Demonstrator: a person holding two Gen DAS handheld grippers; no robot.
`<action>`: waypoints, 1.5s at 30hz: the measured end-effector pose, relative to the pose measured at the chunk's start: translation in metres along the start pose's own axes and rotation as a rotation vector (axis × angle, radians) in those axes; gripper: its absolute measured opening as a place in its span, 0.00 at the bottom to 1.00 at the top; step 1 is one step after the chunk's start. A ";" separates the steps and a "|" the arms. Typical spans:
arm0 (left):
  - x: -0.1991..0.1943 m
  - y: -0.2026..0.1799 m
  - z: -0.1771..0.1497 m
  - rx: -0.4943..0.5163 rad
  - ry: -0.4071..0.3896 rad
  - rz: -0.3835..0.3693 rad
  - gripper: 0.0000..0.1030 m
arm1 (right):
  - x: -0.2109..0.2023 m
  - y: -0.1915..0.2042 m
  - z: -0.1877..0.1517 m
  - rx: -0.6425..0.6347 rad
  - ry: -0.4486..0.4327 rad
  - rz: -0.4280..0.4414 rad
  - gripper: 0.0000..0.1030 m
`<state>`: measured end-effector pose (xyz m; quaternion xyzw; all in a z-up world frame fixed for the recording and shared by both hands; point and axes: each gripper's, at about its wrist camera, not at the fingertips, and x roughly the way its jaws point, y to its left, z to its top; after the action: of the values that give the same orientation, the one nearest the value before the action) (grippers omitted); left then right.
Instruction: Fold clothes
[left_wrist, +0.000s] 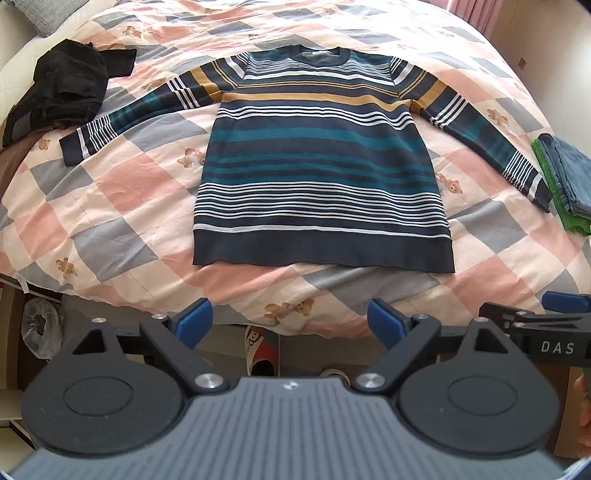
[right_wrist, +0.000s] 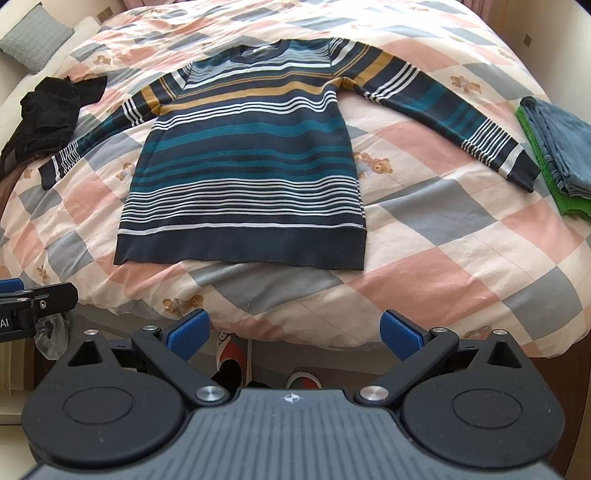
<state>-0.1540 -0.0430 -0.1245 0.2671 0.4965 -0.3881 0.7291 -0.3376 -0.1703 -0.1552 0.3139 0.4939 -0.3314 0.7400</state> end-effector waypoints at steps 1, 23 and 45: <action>0.000 0.000 0.000 -0.001 0.001 0.001 0.86 | 0.000 0.001 0.001 -0.005 -0.001 0.001 0.98; 0.039 0.056 0.018 -0.219 0.061 -0.087 0.87 | 0.027 0.008 0.025 -0.018 0.052 0.013 0.98; 0.248 0.445 0.152 -1.052 -0.201 -0.008 0.62 | 0.207 0.085 0.203 0.040 0.239 -0.088 0.98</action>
<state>0.3454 0.0124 -0.2982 -0.1748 0.5528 -0.1131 0.8069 -0.1025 -0.3189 -0.2741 0.3438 0.5853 -0.3335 0.6542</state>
